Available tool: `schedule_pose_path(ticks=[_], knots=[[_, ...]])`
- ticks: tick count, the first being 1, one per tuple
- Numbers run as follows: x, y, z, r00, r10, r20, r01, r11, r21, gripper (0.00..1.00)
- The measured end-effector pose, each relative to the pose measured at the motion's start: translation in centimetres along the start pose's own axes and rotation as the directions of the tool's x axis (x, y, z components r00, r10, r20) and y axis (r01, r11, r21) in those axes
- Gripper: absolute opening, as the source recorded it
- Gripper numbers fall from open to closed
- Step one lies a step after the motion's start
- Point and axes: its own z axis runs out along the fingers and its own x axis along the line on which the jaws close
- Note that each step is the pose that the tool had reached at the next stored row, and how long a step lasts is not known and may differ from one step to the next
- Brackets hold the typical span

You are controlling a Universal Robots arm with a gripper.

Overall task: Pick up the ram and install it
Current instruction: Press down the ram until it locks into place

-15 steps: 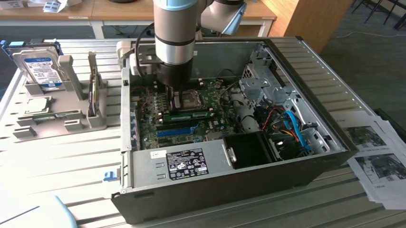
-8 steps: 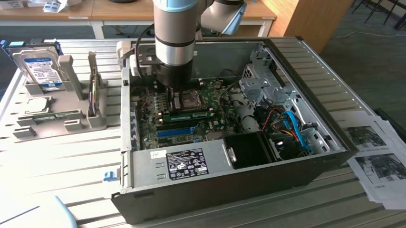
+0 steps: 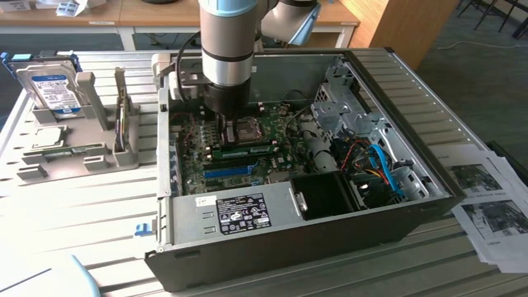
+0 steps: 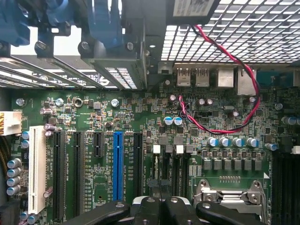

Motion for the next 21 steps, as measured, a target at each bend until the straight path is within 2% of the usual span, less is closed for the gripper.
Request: schedule_pose_path(ticks=[21], knots=[[0.05,-0.01,0.21,1.0,0.0,0.0002,0.0,1.0,0.0001,0.09]])
